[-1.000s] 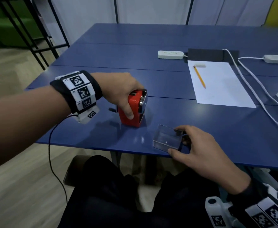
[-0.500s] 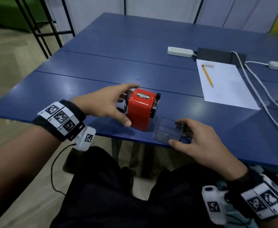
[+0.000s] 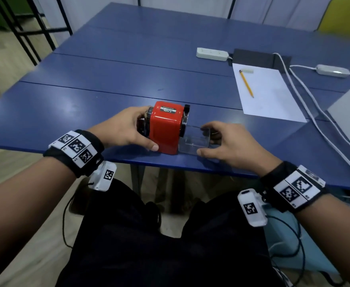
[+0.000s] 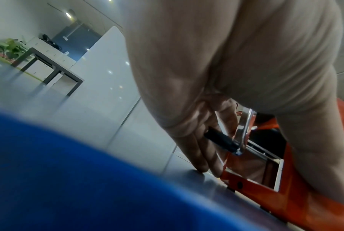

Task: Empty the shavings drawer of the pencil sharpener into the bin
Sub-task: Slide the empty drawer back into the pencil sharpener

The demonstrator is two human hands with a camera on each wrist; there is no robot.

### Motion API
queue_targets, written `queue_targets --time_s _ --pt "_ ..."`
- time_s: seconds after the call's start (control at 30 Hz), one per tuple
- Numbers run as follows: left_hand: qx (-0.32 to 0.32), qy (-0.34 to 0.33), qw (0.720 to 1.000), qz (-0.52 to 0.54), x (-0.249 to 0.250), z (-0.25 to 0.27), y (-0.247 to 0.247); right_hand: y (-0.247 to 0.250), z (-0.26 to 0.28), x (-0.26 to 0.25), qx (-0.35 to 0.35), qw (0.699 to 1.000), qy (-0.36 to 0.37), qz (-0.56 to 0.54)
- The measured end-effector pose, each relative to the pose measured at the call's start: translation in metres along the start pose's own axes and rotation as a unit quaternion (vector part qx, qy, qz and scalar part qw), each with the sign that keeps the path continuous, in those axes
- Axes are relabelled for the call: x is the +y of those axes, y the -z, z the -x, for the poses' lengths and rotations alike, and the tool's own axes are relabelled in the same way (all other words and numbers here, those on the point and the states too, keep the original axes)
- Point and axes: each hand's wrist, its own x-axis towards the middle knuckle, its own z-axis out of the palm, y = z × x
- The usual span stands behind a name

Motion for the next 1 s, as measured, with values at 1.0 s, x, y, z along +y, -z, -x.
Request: queue_targets --time_s 1.0 --pt "0.007 0.004 1.0 0.013 -0.009 -0.003 -0.001 0.001 -0.023 -0.016 -0.039 0.998 0.039 -0.037"
